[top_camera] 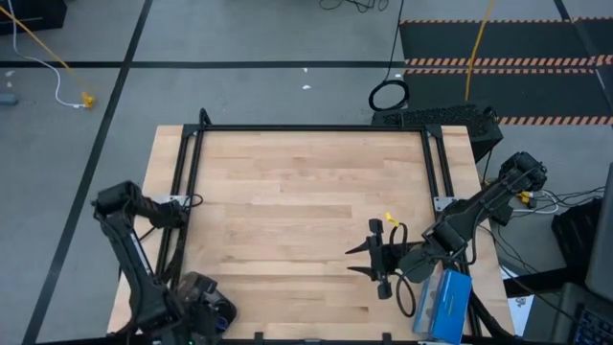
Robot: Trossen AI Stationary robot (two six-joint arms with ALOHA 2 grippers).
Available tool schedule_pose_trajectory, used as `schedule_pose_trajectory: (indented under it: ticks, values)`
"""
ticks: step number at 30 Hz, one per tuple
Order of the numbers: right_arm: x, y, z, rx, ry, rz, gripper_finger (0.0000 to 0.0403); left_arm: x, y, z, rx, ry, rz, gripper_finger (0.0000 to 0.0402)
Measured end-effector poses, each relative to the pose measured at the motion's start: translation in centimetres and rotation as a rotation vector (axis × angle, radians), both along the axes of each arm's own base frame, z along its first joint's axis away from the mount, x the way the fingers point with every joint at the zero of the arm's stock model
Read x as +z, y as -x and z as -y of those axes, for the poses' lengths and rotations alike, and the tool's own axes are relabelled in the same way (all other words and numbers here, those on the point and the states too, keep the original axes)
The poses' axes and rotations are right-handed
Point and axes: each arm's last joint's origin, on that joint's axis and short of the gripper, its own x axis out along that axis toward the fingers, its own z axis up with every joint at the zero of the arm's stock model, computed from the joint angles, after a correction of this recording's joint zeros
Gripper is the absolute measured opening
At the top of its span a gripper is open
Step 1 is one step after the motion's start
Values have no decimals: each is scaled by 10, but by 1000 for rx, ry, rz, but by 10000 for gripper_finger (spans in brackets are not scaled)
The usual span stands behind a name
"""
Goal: Pick and place USB-C Cables
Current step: Put the blue charger cable into the black bin, then return to Home Position
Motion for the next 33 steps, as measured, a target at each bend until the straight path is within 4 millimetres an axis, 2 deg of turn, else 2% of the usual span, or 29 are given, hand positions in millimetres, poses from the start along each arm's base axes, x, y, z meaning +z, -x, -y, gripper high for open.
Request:
schedule_pose_trajectory:
  ticks: [7, 12, 16, 19, 23, 28, 33]
  values:
    - [0, 0, 0, 0, 0, 0, 157, -14, 2, -1, 104, -13, -64, 49]
    - [0, 0, 0, 0, 0, 0, 157, -26, 8, -6, 154, -41, -110, 91]
    - [0, 0, 0, 1, 0, 0, 157, -26, 8, -7, 150, -39, -116, 129]
    - [0, 0, 0, 4, 6, 0, 157, -19, 6, -9, 100, -19, -104, 146]
    - [0, 0, 0, 3, 7, 0, 157, -6, 1, -18, 78, 11, -87, 145]
    - [0, -2, 3, -8, 7, 0, 157, 19, -7, -40, 81, 74, -30, 117]
    - [0, -4, 6, -20, 6, -1, 157, 50, -14, -70, 121, 75, 165, 82]
